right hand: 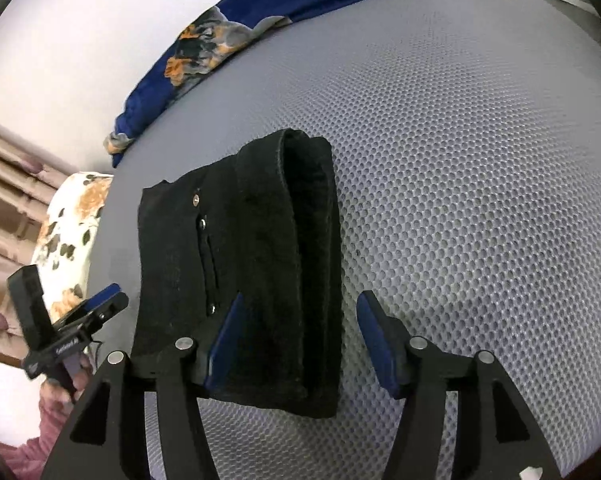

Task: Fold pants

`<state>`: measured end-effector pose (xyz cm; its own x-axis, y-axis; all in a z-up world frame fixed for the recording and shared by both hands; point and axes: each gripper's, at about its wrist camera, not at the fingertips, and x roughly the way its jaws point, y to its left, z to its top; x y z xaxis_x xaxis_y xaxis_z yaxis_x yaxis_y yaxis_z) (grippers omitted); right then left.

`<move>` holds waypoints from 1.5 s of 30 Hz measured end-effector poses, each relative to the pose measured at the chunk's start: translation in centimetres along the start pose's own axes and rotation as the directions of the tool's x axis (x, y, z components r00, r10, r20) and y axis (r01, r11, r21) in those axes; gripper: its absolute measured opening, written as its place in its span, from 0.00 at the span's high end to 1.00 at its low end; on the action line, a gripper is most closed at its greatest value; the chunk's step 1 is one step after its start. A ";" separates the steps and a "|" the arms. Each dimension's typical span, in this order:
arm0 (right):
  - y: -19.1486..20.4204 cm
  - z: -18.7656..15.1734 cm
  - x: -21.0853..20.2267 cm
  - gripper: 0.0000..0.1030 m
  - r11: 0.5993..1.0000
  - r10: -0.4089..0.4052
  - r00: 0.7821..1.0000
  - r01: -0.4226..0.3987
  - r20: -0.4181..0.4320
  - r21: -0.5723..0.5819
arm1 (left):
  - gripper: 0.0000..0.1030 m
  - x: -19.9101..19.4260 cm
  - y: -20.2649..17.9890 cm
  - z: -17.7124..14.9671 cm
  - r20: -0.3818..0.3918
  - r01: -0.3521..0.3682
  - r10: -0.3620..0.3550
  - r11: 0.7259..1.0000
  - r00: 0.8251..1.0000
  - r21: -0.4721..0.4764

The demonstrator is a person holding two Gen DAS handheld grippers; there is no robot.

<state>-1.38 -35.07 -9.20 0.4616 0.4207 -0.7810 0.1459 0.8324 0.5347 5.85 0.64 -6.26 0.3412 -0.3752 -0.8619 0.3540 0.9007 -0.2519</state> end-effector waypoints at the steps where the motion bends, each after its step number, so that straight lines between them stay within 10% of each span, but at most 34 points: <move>1: -0.4 0.0 0.0 0.45 1.000 0.017 1.000 -0.017 -0.005 0.004 | 0.28 0.2 0.2 0.1 -0.008 0.021 -0.021 1.000 1.000 -0.009; 25: -4.4 2.4 4.0 0.55 0.941 0.337 0.935 -0.334 -0.112 0.045 | 0.32 4.5 2.9 1.7 -0.098 0.338 -0.351 0.932 0.931 -0.129; 34: -3.5 4.1 6.2 0.57 0.906 0.422 0.891 -0.422 -0.168 0.041 | 0.32 6.3 4.1 2.9 -0.104 0.501 -0.529 0.840 0.843 -0.208; 38: -2.7 4.7 6.9 0.60 0.907 0.419 0.894 -0.419 -0.160 0.037 | 0.34 6.2 2.9 3.0 -0.090 0.456 -0.477 0.870 0.874 -0.186; 41: -2.6 4.5 6.8 0.63 0.918 0.397 0.909 -0.393 -0.128 0.052 | 0.58 5.0 2.3 2.0 -0.104 0.317 -0.331 0.939 0.938 -0.132; 45: -1.7 4.0 6.1 0.64 0.946 0.325 0.941 -0.323 -0.098 0.037 | 0.68 4.7 1.9 1.9 -0.121 0.222 -0.240 0.965 0.963 -0.141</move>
<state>4.70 -35.41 -13.60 0.3961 0.7014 -0.5926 0.0215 0.6382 0.7696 9.78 0.21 -9.95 0.1386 -0.5507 -0.8231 0.2945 0.8164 -0.4967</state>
